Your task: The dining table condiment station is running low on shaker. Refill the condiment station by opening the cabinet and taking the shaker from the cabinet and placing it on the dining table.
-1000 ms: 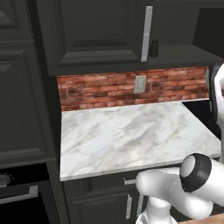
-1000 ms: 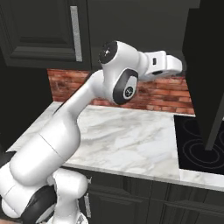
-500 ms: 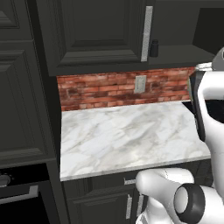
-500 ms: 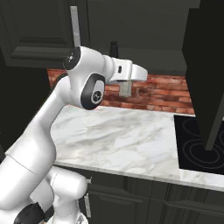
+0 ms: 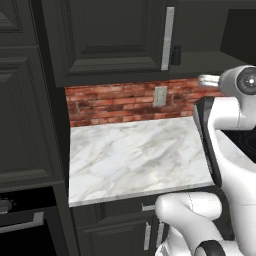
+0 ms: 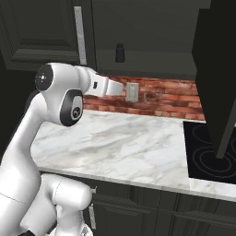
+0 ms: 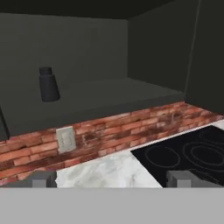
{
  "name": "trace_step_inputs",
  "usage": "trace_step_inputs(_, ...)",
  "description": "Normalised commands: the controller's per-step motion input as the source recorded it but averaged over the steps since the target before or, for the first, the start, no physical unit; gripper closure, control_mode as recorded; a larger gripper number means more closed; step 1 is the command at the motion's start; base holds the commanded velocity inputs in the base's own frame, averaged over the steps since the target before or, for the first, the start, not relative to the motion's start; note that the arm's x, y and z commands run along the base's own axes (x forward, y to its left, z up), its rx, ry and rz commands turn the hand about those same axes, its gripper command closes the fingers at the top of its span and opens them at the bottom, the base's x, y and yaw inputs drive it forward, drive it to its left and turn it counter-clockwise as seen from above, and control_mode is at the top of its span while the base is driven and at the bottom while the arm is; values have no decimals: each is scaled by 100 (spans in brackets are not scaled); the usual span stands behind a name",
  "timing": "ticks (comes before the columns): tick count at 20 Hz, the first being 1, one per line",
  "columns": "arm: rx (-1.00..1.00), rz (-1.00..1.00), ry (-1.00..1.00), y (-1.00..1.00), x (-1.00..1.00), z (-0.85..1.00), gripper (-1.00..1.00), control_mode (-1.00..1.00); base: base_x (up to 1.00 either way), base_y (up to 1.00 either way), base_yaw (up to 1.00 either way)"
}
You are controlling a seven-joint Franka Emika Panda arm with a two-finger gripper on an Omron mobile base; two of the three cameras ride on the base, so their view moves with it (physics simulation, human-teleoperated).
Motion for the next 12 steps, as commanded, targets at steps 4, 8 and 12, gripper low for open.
trace_step_inputs(4, 14, 3, -13, 86, -2, 0, -100, -100, 0, 0, 0)
trace_step_inputs(8, 12, -1, -5, 51, 10, 0, -100, -100, 0, 0, 0)
trace_step_inputs(12, 0, -1, 0, 0, 21, -2, -100, -100, 0, 0, 0)
